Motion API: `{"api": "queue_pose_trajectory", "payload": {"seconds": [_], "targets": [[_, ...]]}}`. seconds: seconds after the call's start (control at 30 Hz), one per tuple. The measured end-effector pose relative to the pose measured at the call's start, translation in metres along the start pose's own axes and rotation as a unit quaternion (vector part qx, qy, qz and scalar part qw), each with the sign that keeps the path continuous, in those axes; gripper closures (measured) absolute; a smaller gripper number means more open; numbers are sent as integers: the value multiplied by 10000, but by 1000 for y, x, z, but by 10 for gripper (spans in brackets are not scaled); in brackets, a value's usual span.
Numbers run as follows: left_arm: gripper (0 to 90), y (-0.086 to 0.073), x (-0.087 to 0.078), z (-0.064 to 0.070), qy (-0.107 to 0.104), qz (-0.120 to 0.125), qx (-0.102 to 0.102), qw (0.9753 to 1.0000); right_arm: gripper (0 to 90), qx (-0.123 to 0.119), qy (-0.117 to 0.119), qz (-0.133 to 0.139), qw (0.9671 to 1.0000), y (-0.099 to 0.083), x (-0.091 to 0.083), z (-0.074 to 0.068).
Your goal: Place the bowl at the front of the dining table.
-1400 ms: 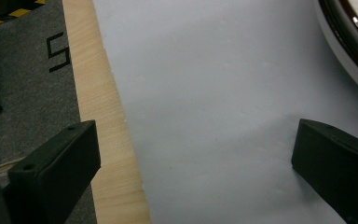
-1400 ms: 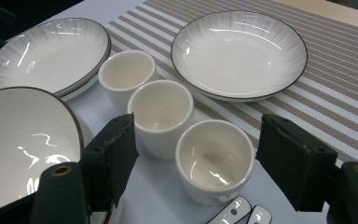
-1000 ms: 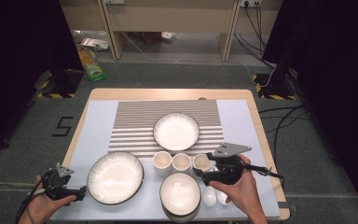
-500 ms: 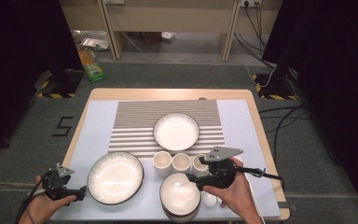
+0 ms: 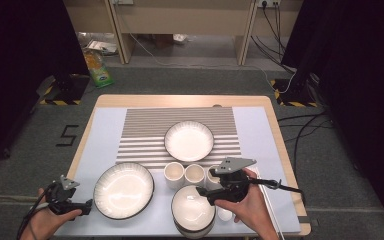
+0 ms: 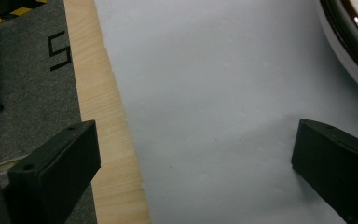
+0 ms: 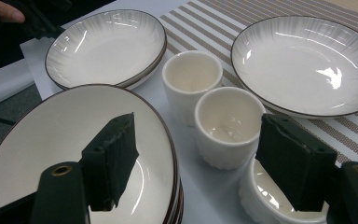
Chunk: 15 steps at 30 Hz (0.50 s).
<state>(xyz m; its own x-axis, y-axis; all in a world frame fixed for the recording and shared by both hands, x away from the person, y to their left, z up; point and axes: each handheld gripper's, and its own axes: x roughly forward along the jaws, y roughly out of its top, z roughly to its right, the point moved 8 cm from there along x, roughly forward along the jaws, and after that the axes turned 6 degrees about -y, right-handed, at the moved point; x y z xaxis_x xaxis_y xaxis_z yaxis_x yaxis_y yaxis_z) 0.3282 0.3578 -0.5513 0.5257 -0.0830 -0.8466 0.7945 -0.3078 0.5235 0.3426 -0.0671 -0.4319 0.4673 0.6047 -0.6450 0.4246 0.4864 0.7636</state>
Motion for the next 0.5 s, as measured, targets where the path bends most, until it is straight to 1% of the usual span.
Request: {"api": "queue_pose_trajectory", "payload": {"seconds": [0.1, 0.27, 0.37, 0.4, 0.5], "targets": [[1, 0, 0, 0, -6, 5, -8, 10000, 297, 15, 26, 0, 10000, 0, 1, -1], [1, 0, 0, -1, -28, 11, -27, 10000, 309, -46, 44, -29, 10000, 1, 4, 0], [1, 0, 0, -1, -29, 11, -29, 10000, 326, -69, 110, -52, 9999, 1, 6, -2], [1, 0, 0, 0, -20, 11, -22, 10000, 332, -139, 195, -104, 9997, 0, 9, -3], [1, 0, 0, 0, -18, 13, -24, 10000, 353, -190, 264, -176, 9993, -1, 14, -6]]}}
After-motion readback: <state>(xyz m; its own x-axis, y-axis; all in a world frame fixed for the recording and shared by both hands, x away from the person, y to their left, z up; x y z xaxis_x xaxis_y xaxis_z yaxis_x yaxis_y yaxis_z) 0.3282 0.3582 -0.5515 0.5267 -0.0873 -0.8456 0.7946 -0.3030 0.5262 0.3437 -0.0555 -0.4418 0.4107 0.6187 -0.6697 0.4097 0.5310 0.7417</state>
